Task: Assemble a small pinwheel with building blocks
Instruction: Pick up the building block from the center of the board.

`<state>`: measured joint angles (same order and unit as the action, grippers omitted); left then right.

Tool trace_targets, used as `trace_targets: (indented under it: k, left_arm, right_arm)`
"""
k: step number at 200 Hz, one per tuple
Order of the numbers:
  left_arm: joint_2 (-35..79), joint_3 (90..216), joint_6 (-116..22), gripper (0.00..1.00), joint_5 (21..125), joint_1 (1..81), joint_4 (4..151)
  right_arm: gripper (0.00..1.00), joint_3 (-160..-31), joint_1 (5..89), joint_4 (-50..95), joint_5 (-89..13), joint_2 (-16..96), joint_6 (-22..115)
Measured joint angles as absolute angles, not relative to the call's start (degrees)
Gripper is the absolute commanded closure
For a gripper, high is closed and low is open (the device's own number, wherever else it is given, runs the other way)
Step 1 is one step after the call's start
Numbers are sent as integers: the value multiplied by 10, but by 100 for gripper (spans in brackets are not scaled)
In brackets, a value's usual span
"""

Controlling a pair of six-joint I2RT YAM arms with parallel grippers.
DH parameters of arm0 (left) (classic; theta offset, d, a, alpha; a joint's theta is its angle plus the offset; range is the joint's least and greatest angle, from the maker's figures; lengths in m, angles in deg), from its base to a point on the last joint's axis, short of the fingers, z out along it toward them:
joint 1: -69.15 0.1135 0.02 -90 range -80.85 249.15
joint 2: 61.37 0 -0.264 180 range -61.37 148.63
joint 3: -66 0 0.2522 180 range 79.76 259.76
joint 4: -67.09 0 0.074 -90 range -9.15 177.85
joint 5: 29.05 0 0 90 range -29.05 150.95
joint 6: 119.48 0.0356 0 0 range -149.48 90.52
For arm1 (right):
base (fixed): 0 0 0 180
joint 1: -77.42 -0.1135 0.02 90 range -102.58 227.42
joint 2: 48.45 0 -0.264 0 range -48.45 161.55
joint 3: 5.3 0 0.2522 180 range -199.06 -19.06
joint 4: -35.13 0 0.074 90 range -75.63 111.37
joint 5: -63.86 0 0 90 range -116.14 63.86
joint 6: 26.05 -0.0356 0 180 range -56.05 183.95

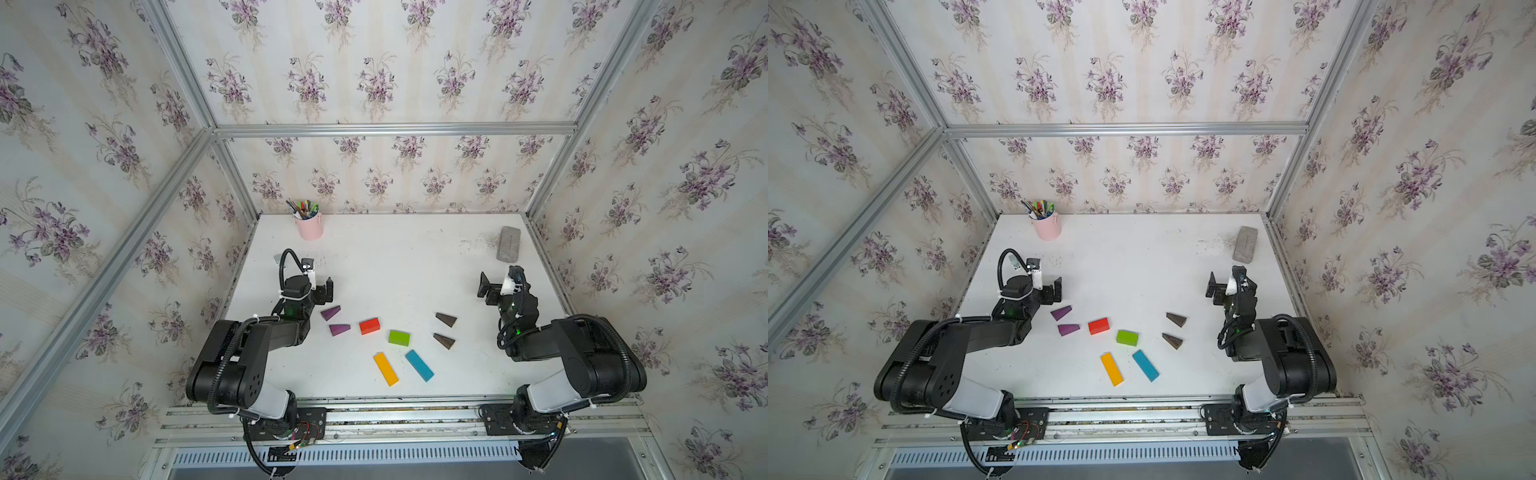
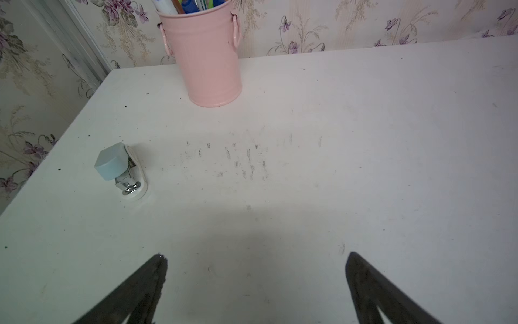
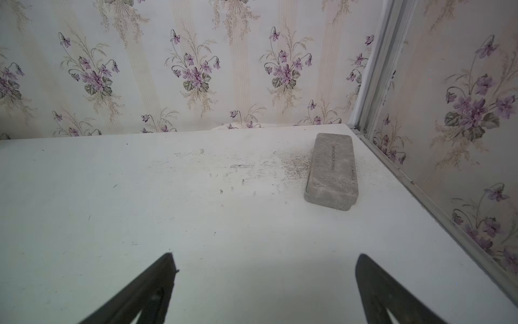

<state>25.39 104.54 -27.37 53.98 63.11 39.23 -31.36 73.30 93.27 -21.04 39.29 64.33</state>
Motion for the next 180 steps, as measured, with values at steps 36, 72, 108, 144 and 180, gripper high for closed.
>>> trace_targets:
  k: [36,72,108,144,180]
  left_arm:
    - [254,1045,-272,0,545,631,392]
    - [253,1045,-272,0,546,631,392]
    - [253,1045,-272,0,546,631,392]
    - [253,1045,-272,0,546,631,392]
    - [252,1045,-272,0,553,638,392]
  right_arm:
    - [0,-315,735,931,-211,393,643]
    - [0,-320,747,921,-222,393,641]
    - [0,-321,758,918,-241,393,638]
    - [0,-321,765,918,-258,393,635]
    - [5,-324,765,904,-271,383,635]
